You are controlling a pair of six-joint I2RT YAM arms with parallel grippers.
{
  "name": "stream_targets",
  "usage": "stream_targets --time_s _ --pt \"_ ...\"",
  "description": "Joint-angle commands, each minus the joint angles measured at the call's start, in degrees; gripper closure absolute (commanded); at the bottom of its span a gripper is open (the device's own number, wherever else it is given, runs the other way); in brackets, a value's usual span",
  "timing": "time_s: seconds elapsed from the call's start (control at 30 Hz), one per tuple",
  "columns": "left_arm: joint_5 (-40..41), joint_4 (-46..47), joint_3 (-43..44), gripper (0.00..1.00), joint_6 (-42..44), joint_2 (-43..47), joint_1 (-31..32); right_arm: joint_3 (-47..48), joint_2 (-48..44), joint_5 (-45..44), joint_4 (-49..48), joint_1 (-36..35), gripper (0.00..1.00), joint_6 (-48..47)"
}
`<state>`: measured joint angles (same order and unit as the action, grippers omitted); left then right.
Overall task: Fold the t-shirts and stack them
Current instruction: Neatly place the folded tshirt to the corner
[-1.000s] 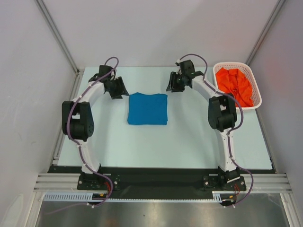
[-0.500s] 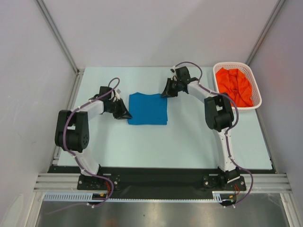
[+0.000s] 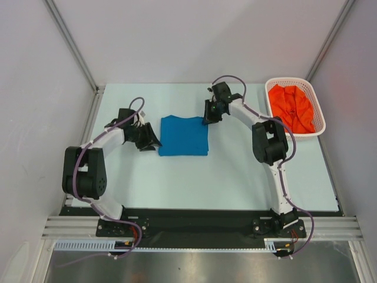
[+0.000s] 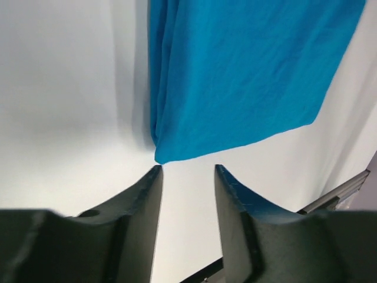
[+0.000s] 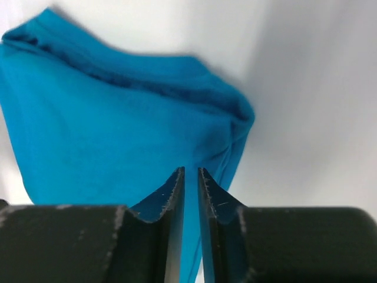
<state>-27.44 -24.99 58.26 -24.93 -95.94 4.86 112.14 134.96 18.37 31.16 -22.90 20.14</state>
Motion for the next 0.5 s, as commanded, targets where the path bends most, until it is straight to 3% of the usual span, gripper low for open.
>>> stream_targets --time_s 0.0,0.13,0.2,0.47 --pt "2.48 -0.50 2.64 0.52 2.69 6.46 -1.34 3.61 -7.68 -6.59 6.53 -2.06 0.80 -5.19" --pt "-3.46 -0.94 7.21 0.19 7.86 2.44 -2.92 3.18 -11.02 -6.42 9.18 -3.82 0.65 -6.61" --pt "-6.39 -0.23 9.58 0.13 9.28 -1.59 -4.15 2.74 -12.26 -4.75 9.80 -4.70 0.60 -5.91" --pt "-9.64 -1.47 18.29 0.15 16.67 -15.23 -4.69 -1.38 -14.98 -0.71 8.57 -7.08 0.56 -1.42"
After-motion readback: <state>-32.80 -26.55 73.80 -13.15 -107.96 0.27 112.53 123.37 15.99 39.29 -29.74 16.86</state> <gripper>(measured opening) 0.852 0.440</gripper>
